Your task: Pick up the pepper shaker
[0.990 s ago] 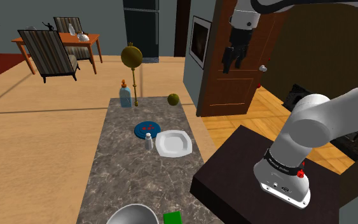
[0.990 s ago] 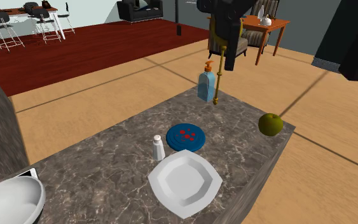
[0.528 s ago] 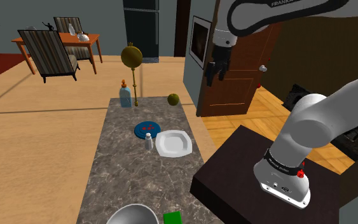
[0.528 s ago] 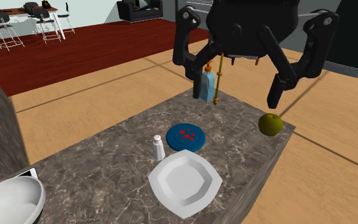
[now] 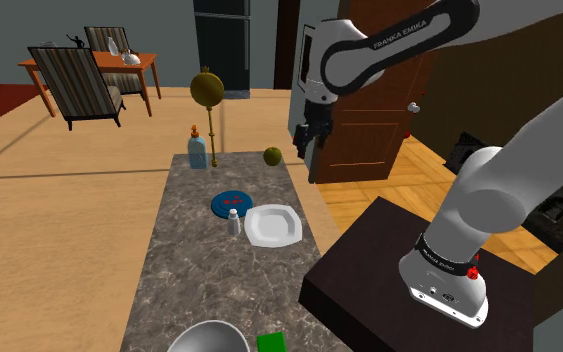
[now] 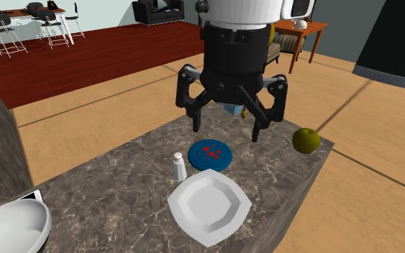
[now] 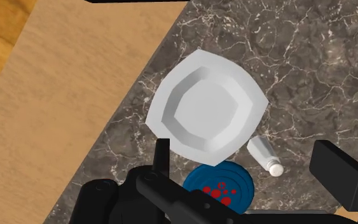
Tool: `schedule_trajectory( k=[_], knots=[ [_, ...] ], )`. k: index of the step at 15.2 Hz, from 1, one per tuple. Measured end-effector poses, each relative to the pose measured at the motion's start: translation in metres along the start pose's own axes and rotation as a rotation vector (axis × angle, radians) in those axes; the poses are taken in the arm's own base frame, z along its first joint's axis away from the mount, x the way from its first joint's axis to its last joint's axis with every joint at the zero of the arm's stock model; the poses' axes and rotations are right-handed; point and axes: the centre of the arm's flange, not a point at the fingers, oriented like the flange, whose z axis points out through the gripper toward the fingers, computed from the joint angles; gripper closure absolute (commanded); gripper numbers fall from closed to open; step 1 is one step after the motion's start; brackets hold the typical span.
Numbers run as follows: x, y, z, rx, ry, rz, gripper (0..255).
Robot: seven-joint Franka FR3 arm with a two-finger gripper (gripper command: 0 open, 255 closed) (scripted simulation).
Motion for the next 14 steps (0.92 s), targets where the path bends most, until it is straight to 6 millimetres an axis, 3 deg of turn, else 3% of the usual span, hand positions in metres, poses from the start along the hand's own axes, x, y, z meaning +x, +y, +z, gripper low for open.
schedule_trajectory(
  k=[14],
  knots=[
    [0.094,-0.074,0.143,0.042,-0.004,-0.01,0]
  ],
)
